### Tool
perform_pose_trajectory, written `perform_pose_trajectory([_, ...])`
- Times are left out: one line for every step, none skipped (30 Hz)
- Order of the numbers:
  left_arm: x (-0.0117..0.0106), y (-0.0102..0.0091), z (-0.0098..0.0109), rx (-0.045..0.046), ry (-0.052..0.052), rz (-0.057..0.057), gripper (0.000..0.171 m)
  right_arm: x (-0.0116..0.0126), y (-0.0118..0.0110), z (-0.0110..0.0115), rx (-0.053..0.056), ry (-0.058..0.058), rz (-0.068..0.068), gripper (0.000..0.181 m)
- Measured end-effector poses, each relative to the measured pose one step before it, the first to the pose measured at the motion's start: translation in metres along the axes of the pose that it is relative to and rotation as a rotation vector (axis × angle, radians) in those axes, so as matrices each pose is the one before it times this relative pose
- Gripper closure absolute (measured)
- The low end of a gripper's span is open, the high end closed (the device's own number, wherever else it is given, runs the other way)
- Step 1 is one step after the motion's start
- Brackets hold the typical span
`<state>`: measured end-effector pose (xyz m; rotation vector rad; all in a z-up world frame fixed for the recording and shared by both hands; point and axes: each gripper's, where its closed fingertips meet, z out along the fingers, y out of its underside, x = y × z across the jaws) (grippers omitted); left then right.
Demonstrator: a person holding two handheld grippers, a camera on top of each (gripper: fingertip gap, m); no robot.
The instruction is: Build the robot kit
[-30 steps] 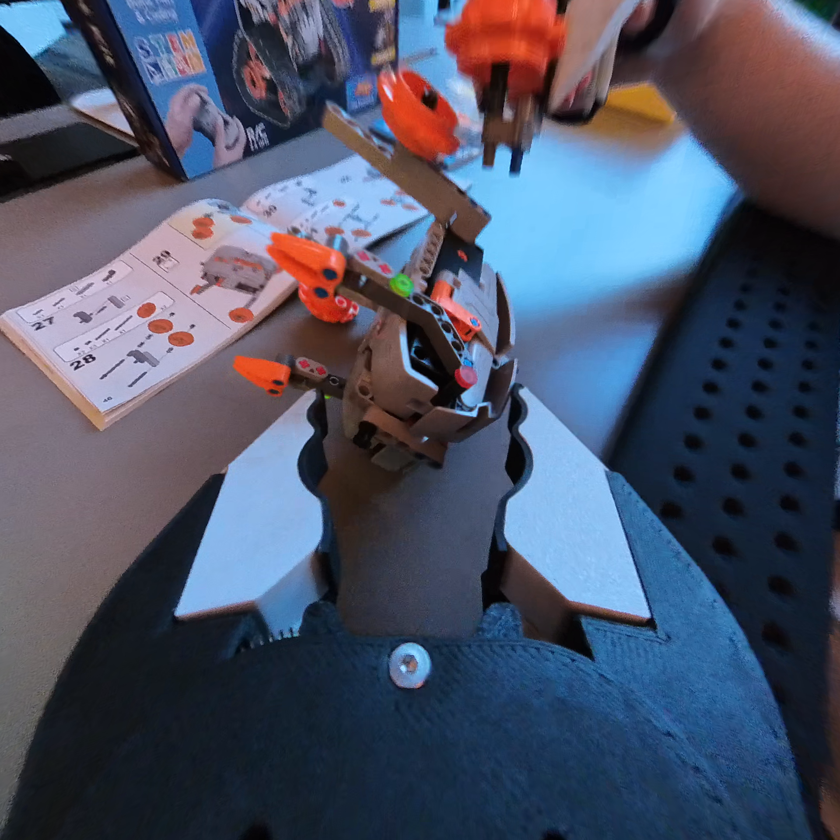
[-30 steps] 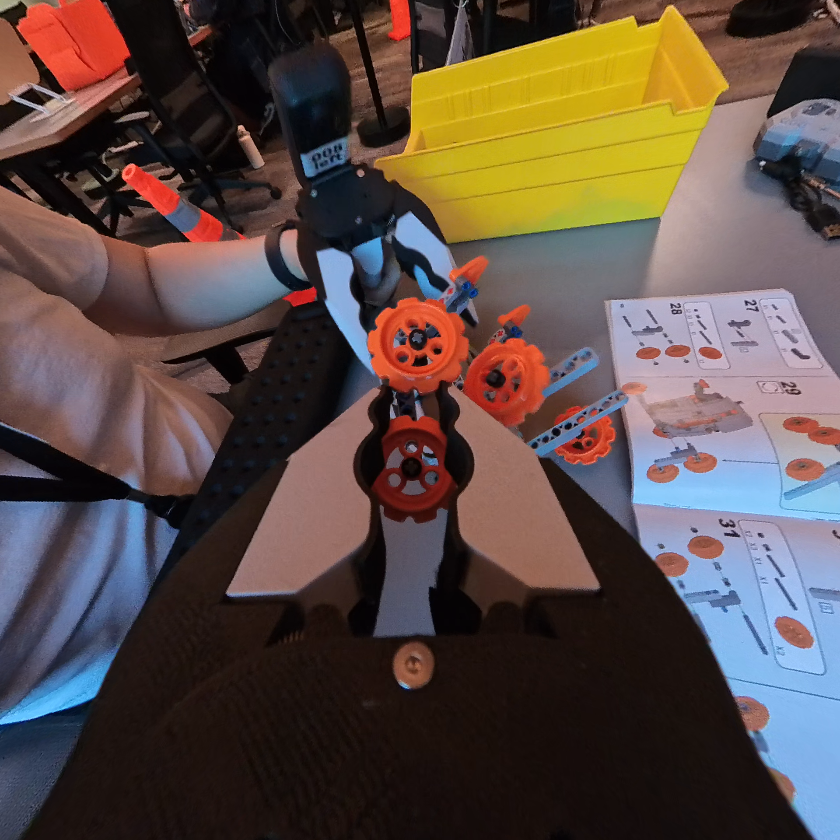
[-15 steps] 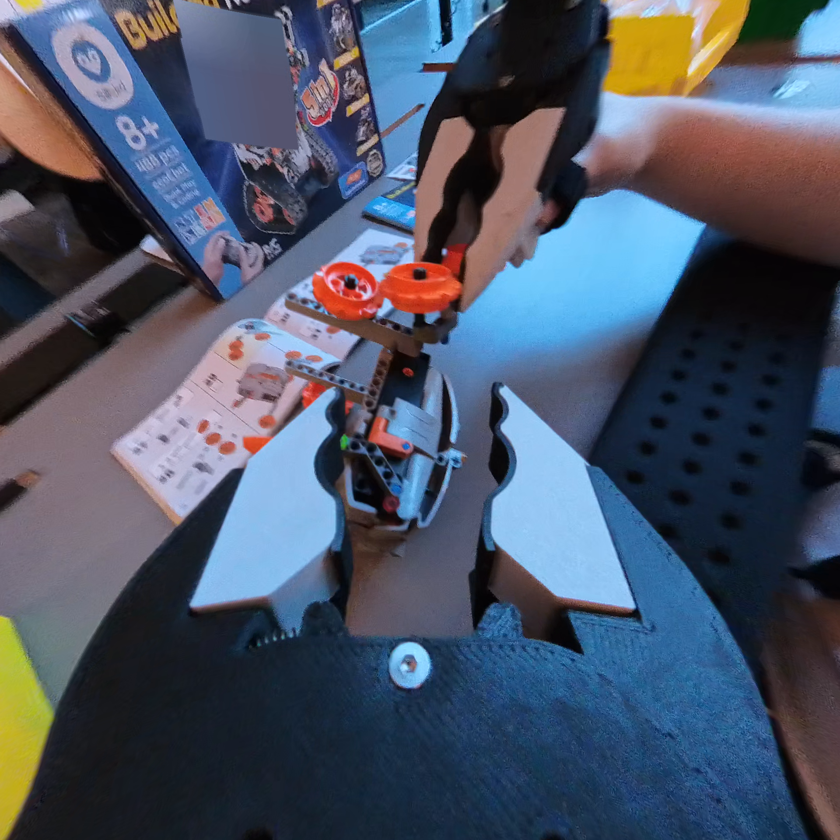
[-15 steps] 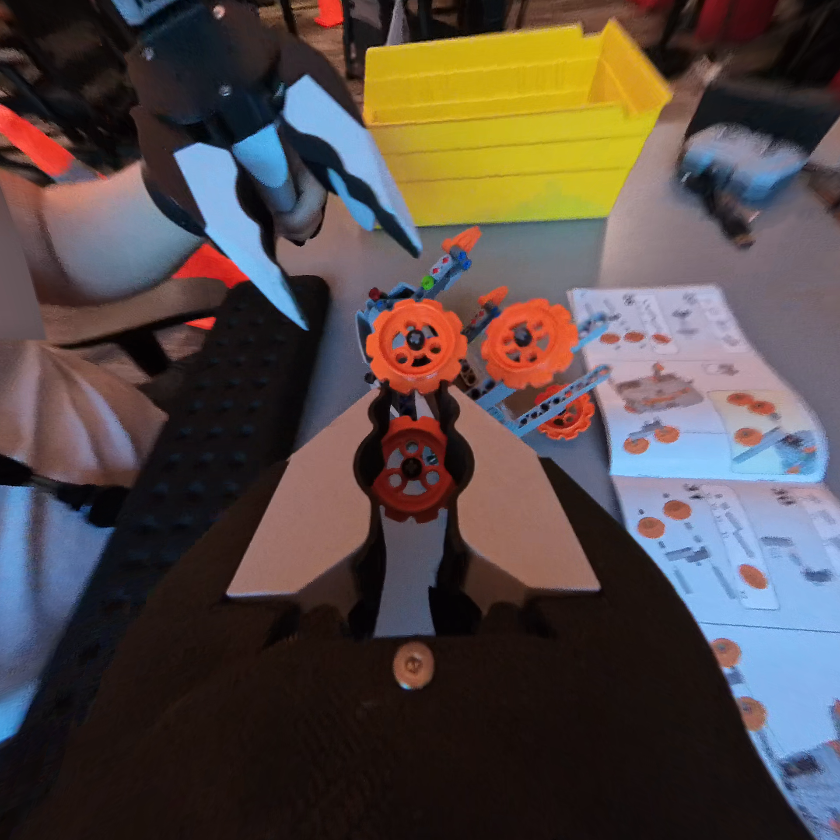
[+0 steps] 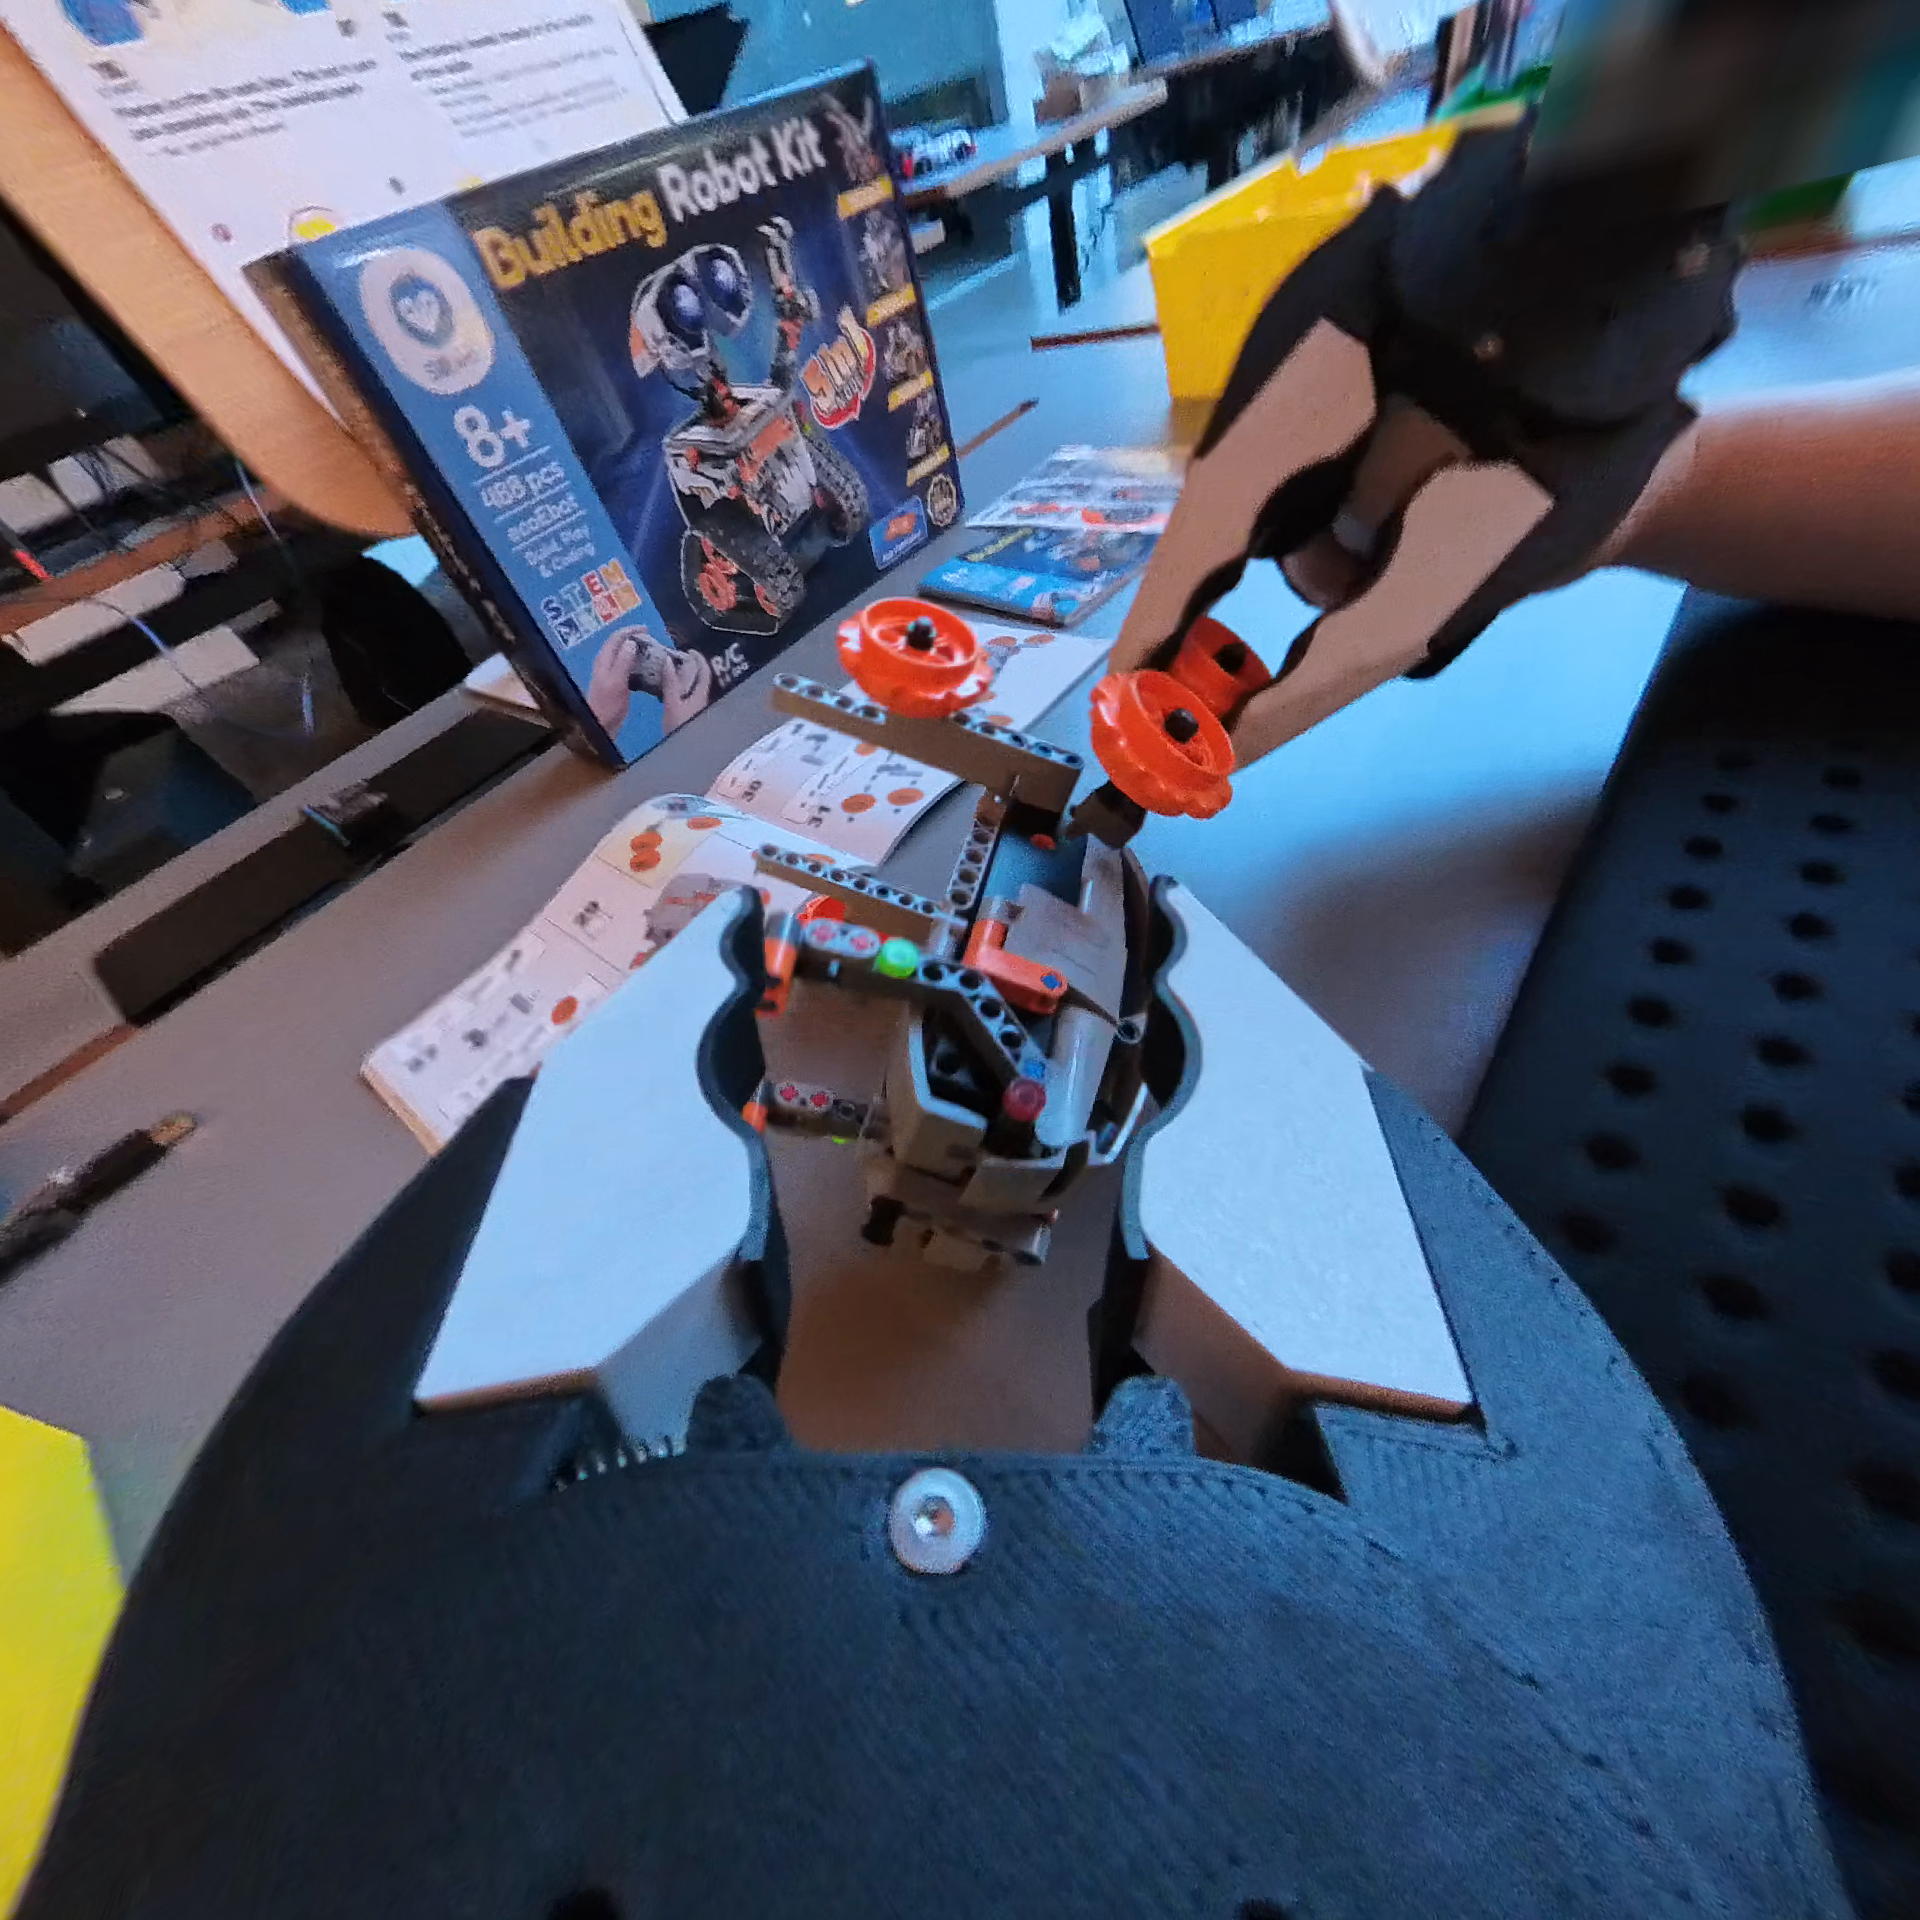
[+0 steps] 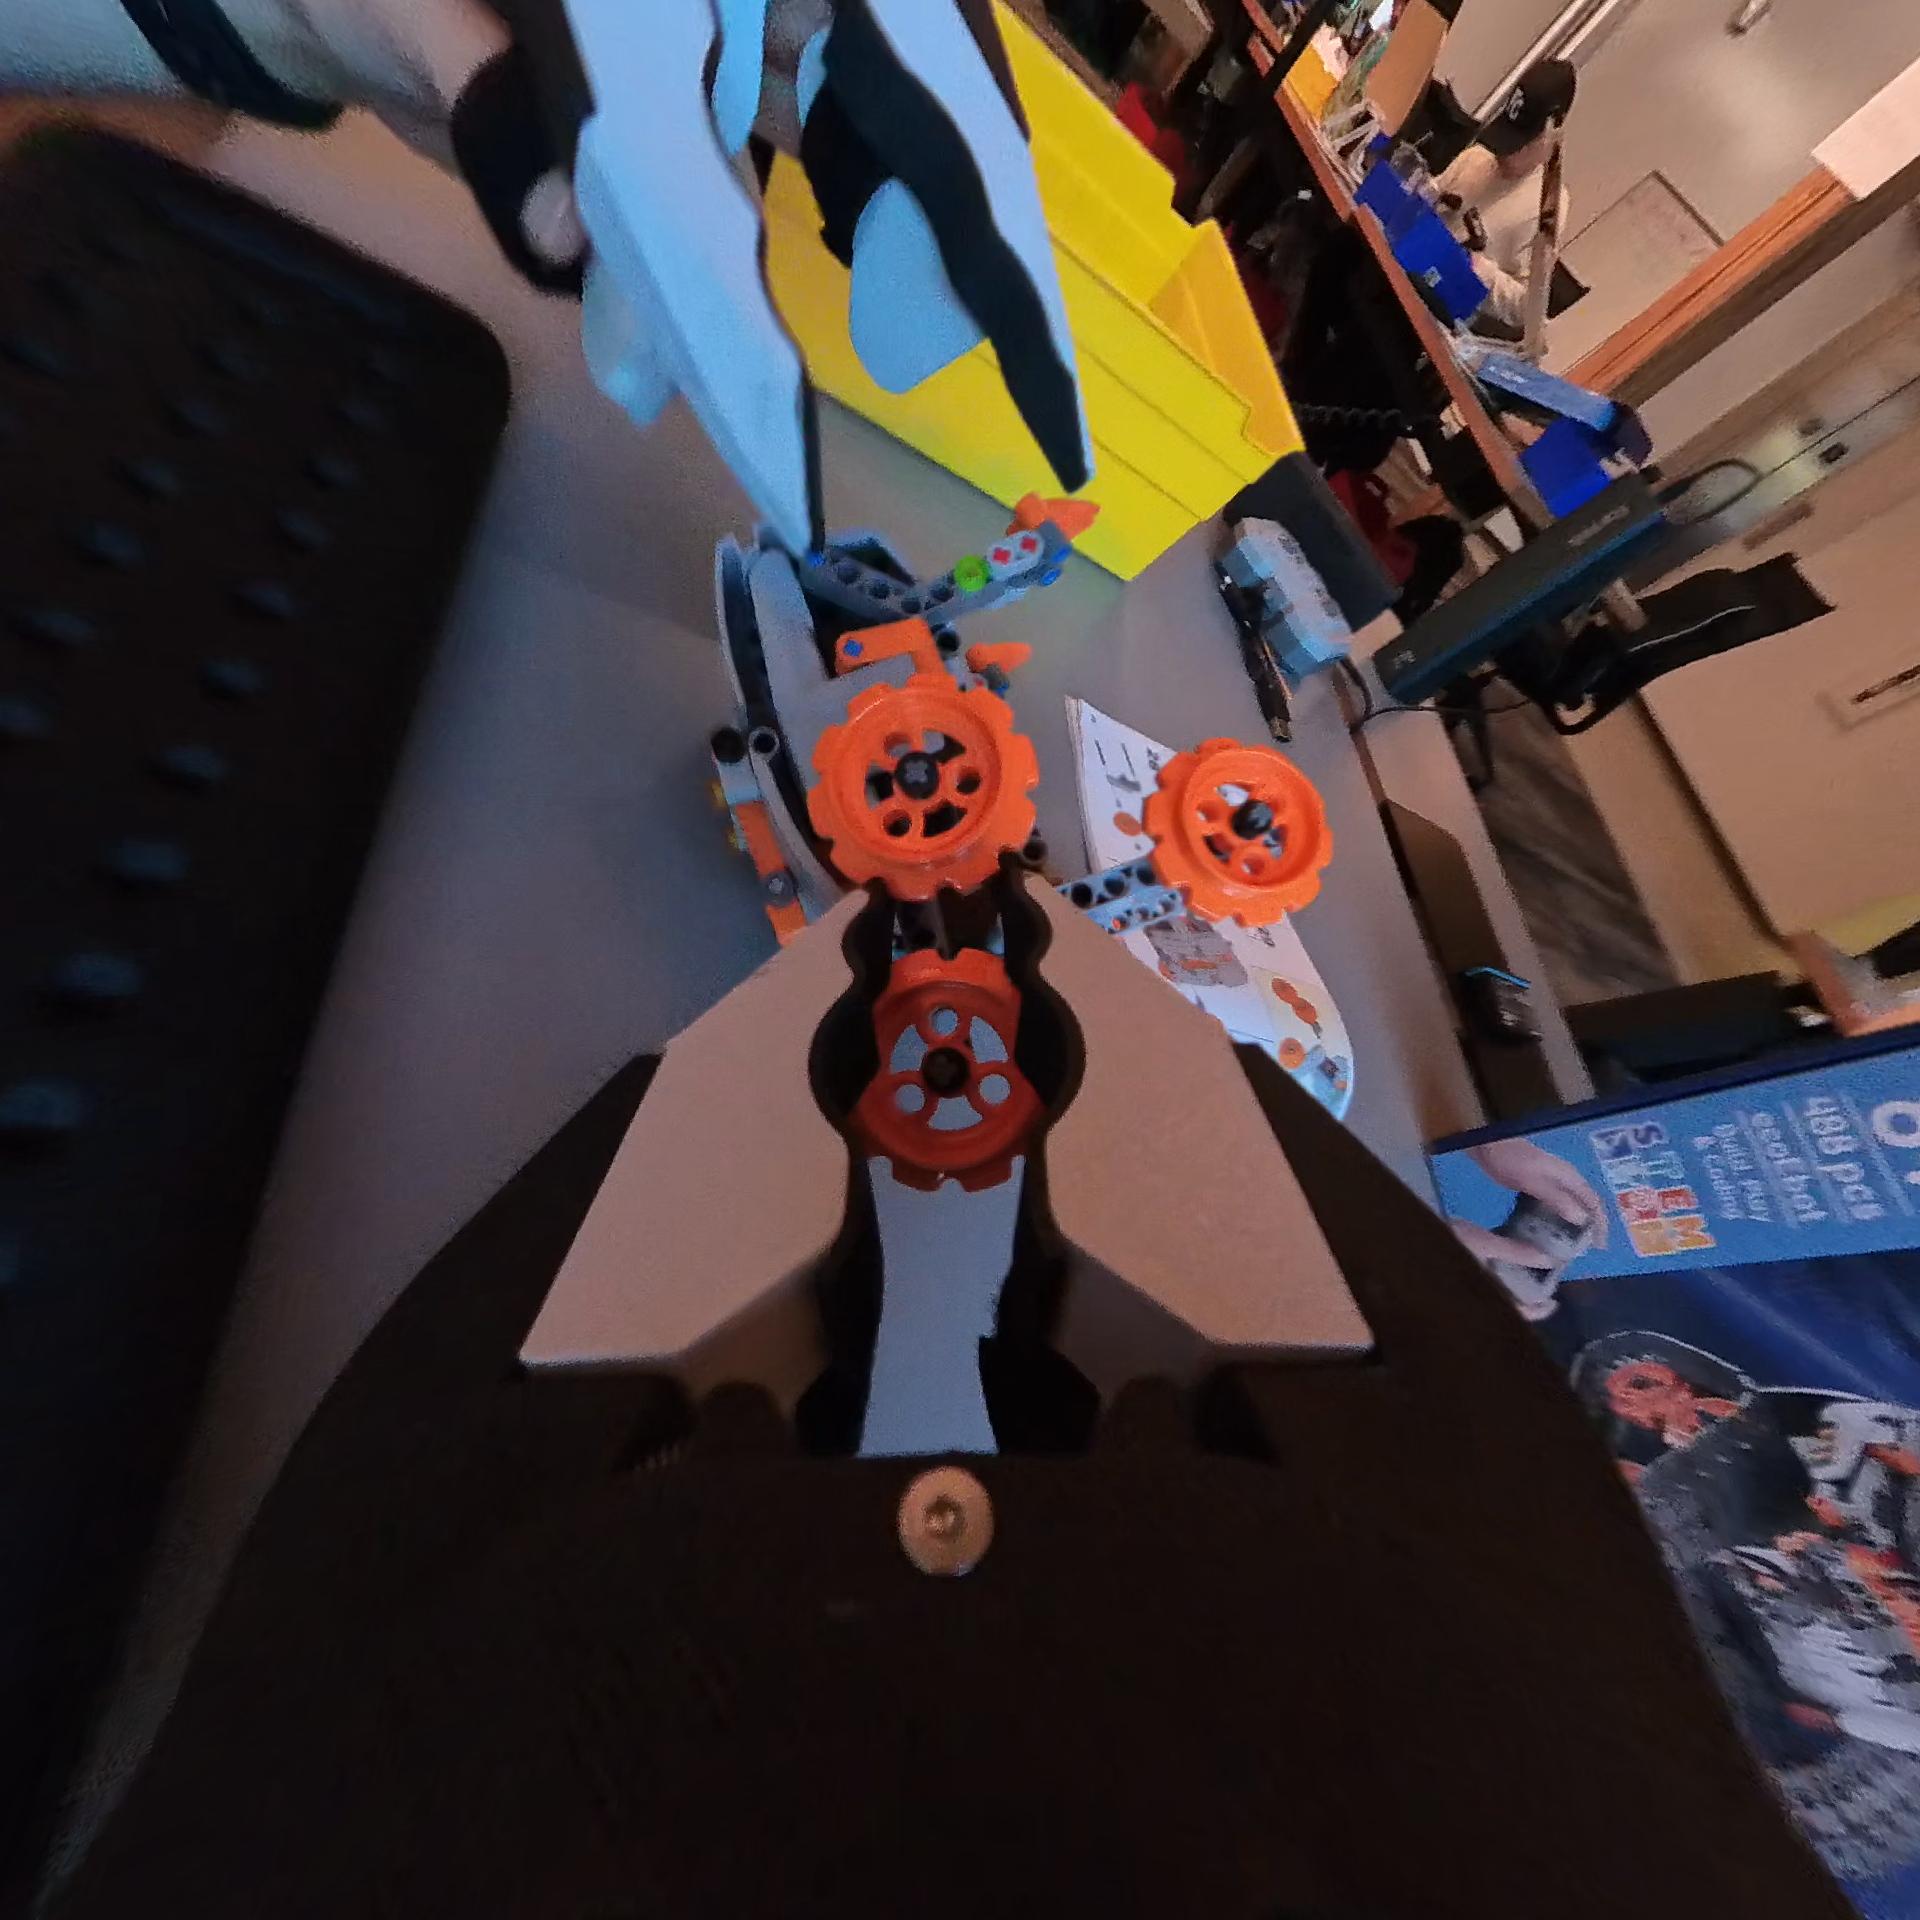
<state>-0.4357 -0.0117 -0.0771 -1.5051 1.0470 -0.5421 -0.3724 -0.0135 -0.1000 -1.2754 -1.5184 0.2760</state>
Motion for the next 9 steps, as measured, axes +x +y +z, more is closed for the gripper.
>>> perform_pose_trajectory([-0.00061, 0.00314, -0.00298, 0.02091, 0.0248, -0.0512, 0.099, -0.00183, 0.00178, 0.00153, -0.0123, 0.0066, -0.0233, 0.160])
perform_pose_trajectory([0.00013, 0.00226, -0.00241, 0.01806, 0.0272, -0.0456, 0.098, 0.00055, 0.00143, 0.00103, -0.0134, 0.0183, -0.0127, 0.160])
perform_pose_trajectory([-0.00058, -0.00027, -0.00211, 0.02145, 0.0152, -0.0262, 0.097, 0.00099, 0.00043, 0.00052, -0.0074, 0.0169, -0.0085, 0.160])
perform_pose_trajectory([-0.00011, 0.00057, -0.00116, 0.00401, 0.0100, -0.0042, 0.096, 0.00078, 0.00034, 0.00018, -0.0048, 0.0097, 0.0007, 0.160])
perform_pose_trajectory([0.00035, 0.00006, -0.00026, -0.00240, 0.0081, 0.0088, 0.096, 0.00015, 0.00077, 0.00038, -0.0043, 0.0010, 0.0109, 0.160])
perform_pose_trajectory([0.00115, -0.00103, 0.00030, -0.00244, 0.0129, 0.0032, 0.096, 0.00085, 0.00146, 0.00046, -0.0050, 0.0030, 0.0230, 0.160])
perform_pose_trajectory([0.00177, -0.00239, 0.00056, 0.00170, 0.0174, -0.0047, 0.097, 0.00137, 0.00068, 0.00055, 0.0027, 0.0023, 0.0309, 0.160])
perform_pose_trajectory([0.00069, -0.00281, 0.00034, 0.00326, 0.0124, -0.0077, 0.098, 0.00009, 0.00043, 0.00072, 0.0036, -0.0079, 0.0354, 0.160])
perform_pose_trajectory([-0.00226, -0.00296, 0.00019, 0.00501, -0.0051, -0.0085, 0.100, -0.00002, -0.00026, 0.00037, 0.0072, -0.0095, 0.0273, 0.160])
